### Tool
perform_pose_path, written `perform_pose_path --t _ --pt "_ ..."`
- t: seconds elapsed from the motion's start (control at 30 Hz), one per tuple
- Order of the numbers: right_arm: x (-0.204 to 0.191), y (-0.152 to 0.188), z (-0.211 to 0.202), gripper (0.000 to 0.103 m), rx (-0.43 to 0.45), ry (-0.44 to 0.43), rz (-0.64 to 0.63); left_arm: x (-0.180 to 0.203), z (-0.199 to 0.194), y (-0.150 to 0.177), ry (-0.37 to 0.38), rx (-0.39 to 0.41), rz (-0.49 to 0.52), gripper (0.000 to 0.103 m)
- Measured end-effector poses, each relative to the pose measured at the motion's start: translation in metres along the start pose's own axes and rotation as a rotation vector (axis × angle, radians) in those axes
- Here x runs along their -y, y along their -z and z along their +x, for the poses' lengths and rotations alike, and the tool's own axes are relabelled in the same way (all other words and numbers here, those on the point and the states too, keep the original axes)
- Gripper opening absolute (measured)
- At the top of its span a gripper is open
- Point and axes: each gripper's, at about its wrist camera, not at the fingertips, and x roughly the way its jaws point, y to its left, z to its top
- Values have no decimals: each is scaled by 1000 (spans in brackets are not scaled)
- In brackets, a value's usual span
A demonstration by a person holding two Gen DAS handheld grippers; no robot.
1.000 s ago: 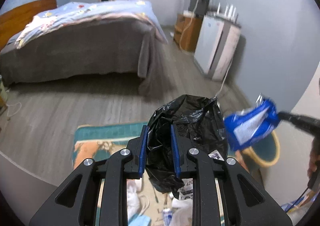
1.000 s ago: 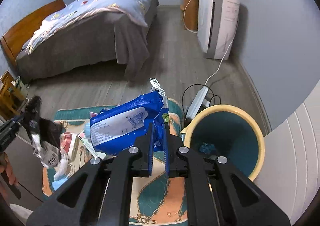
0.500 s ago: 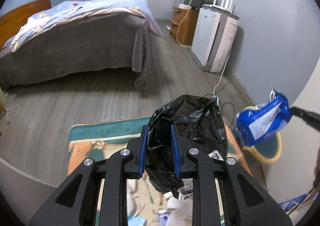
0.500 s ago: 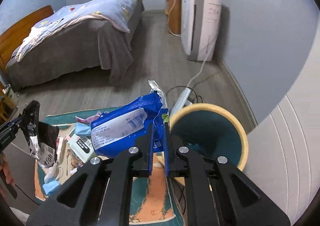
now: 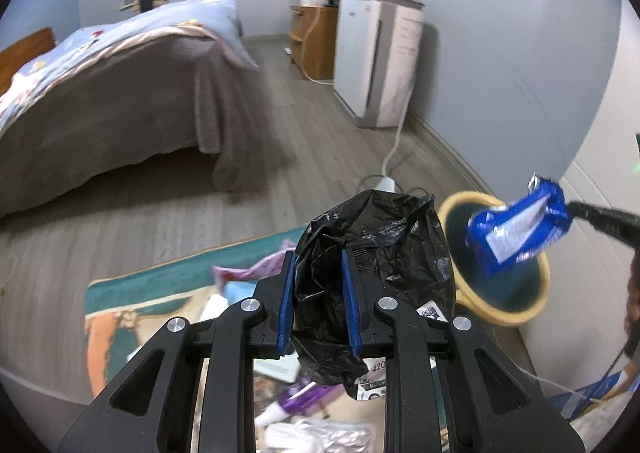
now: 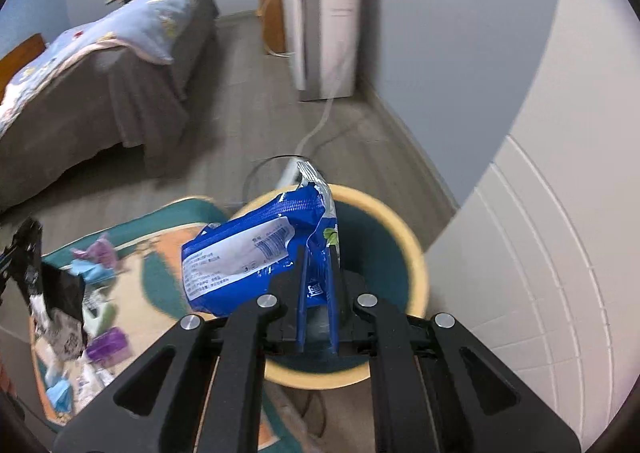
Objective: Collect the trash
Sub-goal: 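Move both tools over the bin and release the blue packet and black bag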
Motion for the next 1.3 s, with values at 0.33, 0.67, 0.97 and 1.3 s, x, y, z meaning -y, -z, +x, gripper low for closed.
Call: perform_pose_path --t 0.33,0.67,0.97,1.3 --pt "49 -2 28 8 -24 123 26 54 32 -2 84 -24 -24 23" --pt "68 8 52 8 -96 176 35 143 59 -30 119 1 61 25" --pt "68 13 59 12 -134 66 64 174 79 -39 117 3 92 42" --pt "54 7 50 72 -104 -1 86 155 69 -33 60 9 84 88"
